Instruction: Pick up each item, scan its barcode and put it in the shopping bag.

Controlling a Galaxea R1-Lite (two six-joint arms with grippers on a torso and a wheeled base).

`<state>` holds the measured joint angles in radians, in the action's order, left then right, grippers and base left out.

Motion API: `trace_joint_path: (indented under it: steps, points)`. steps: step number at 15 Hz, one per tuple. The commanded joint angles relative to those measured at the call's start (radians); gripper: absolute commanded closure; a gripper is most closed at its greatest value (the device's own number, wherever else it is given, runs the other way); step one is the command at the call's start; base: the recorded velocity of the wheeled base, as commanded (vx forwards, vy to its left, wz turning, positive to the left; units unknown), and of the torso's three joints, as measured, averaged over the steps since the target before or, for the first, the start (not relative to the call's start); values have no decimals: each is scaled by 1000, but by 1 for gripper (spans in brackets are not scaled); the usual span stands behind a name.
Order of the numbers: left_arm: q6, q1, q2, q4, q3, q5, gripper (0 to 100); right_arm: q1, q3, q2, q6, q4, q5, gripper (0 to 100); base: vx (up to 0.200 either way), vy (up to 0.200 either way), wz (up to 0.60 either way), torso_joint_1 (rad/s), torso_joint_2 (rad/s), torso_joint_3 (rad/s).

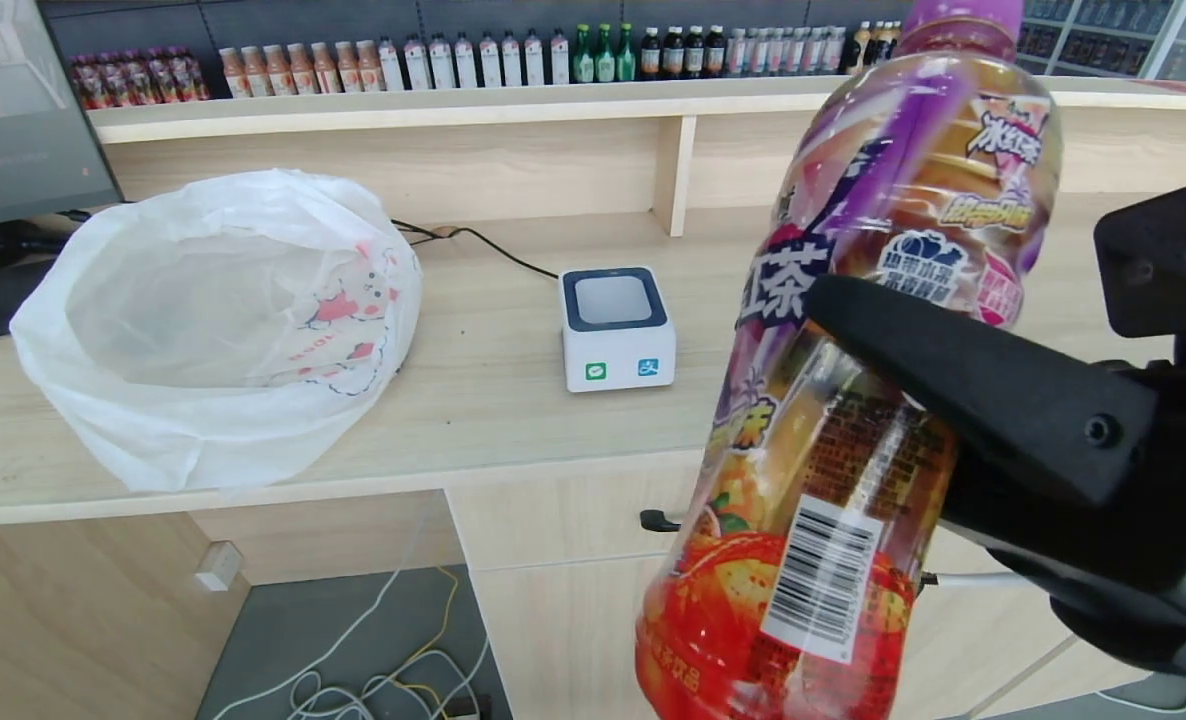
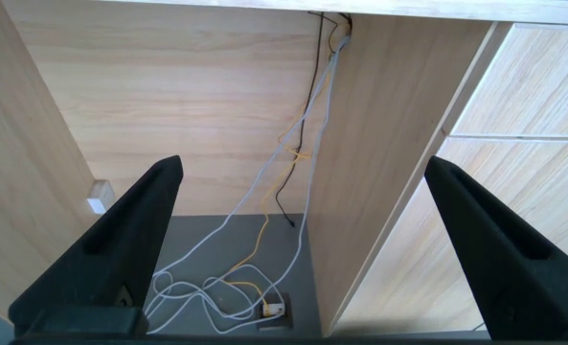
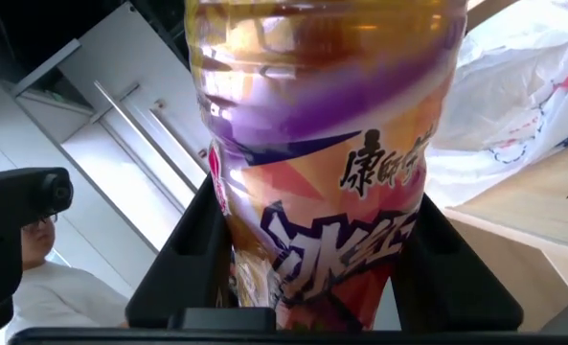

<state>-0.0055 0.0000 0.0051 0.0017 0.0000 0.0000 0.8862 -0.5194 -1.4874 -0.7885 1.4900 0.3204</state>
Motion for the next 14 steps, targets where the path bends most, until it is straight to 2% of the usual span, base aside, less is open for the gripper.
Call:
trace_joint_path:
  steps: [1,5,14]
  points:
    - [-1,0,-1,0,0,0,0,-1,-33,-47,0,1,0,100,0,0,0,0,0,0]
    - [-1,0,-1,0,0,0,0,-4,-94,-89,5,1,0,100,0,0,0,0,0,0]
    - [-1,0,-1,0,0,0,0,-1,-100,-79,9,1,16,100,0,0,0,0,0,0]
